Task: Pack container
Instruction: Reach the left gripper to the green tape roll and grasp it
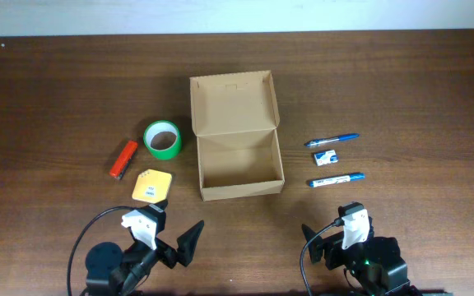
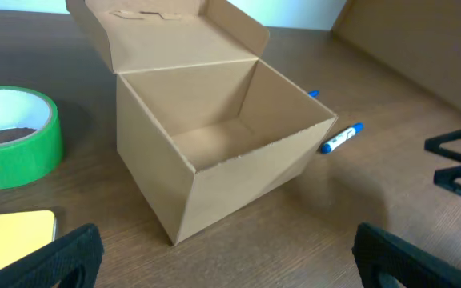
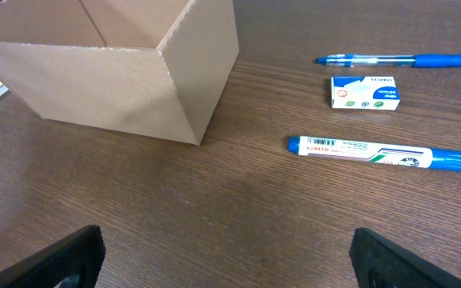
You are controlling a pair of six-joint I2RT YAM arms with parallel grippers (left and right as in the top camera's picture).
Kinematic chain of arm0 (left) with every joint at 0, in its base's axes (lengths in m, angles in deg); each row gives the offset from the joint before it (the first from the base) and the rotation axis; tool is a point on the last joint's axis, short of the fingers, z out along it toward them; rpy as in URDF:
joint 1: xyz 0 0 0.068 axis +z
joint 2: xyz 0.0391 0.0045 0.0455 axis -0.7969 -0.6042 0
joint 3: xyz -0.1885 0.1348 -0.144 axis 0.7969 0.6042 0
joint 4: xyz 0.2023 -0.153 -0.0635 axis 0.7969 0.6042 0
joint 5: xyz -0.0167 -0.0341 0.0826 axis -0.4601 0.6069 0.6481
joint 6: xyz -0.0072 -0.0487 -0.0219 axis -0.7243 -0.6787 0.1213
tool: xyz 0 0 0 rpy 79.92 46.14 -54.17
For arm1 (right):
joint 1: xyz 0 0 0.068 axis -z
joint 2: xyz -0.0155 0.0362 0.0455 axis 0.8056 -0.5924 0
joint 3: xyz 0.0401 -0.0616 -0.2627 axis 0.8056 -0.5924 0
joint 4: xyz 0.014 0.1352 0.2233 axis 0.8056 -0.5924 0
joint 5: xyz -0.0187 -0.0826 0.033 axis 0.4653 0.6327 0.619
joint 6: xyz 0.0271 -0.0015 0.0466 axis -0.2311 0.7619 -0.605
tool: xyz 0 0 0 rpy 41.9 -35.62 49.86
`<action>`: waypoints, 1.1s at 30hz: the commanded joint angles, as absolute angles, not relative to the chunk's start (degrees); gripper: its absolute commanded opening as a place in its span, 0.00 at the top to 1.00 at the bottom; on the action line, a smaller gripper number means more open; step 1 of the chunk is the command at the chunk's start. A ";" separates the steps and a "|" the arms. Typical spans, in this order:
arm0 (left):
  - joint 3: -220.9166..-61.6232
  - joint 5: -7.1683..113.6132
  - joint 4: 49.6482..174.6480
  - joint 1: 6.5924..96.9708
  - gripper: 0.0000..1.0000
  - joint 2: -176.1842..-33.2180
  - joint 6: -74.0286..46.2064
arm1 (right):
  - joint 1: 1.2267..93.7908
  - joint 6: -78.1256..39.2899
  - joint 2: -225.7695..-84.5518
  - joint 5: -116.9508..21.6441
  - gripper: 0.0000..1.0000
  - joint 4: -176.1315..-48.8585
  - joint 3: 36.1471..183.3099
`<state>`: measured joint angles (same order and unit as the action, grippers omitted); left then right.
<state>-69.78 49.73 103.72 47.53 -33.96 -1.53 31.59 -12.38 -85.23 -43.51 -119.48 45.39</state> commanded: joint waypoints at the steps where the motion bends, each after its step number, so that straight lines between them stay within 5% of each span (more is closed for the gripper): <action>1: -72.18 49.35 99.18 47.73 0.00 -35.12 -3.78 | 31.96 -11.96 -84.53 -43.45 0.01 -119.35 45.06; 10: -85.62 75.84 90.11 47.73 0.00 -61.15 -3.02 | 31.96 -11.96 -84.55 -43.45 0.01 -119.35 45.06; 19: -117.18 79.60 102.76 47.75 0.01 -105.43 10.16 | 31.94 -11.96 -84.53 -43.45 0.01 -119.35 45.06; 33: -117.64 73.72 93.71 54.00 0.00 -127.99 17.09 | 31.94 -11.96 -84.53 -43.45 0.01 -119.35 45.06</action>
<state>-116.48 76.65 94.50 53.26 -125.89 16.13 31.63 -12.38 -84.92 -43.51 -119.48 45.39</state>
